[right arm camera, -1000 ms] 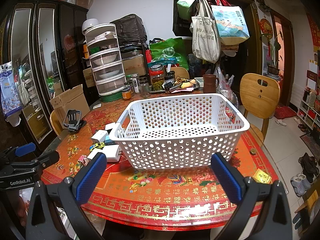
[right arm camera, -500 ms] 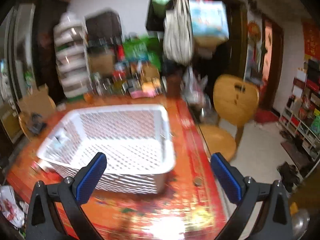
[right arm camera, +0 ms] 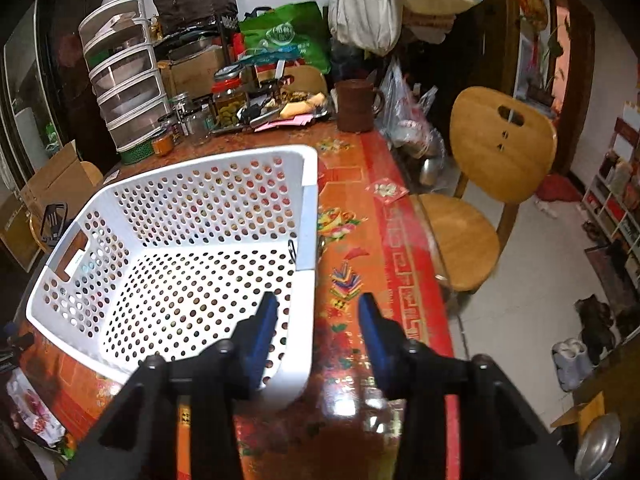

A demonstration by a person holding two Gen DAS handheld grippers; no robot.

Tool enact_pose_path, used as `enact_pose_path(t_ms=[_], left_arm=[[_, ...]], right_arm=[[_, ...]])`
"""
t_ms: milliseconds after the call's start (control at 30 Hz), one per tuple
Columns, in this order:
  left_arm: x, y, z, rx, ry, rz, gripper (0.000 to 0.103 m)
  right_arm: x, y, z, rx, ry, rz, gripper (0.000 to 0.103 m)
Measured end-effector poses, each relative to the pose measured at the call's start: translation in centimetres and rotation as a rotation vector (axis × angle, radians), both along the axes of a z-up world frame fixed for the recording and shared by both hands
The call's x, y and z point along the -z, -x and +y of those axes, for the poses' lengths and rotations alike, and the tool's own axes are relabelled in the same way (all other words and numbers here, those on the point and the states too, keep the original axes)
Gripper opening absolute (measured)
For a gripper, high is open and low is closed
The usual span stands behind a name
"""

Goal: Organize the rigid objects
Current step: 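Grasp the rim of the white perforated basket with the right tool, then grasp the pink polka-dot charger with the left tool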

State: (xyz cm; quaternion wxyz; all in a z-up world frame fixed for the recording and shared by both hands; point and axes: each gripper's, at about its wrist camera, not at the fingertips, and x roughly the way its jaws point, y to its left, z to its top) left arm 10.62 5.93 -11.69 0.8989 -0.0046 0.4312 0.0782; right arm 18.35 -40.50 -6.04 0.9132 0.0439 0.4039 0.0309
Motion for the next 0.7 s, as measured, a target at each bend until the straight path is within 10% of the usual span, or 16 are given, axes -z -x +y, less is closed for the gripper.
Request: enact_pose_path(t_ms=[467, 700], left_arm=[[3.1, -3.0, 0.8, 0.064, 0.032, 0.033, 0.102], [4.3, -3.6, 1.7, 0.067, 0.045, 0.061, 0.067]], right_arm=[[0.2, -1.4, 0.1, -0.021, -0.056, 0.025, 0.014], [0.3, -1.5, -0.2, -0.009, -0.062, 0.018, 0.014]])
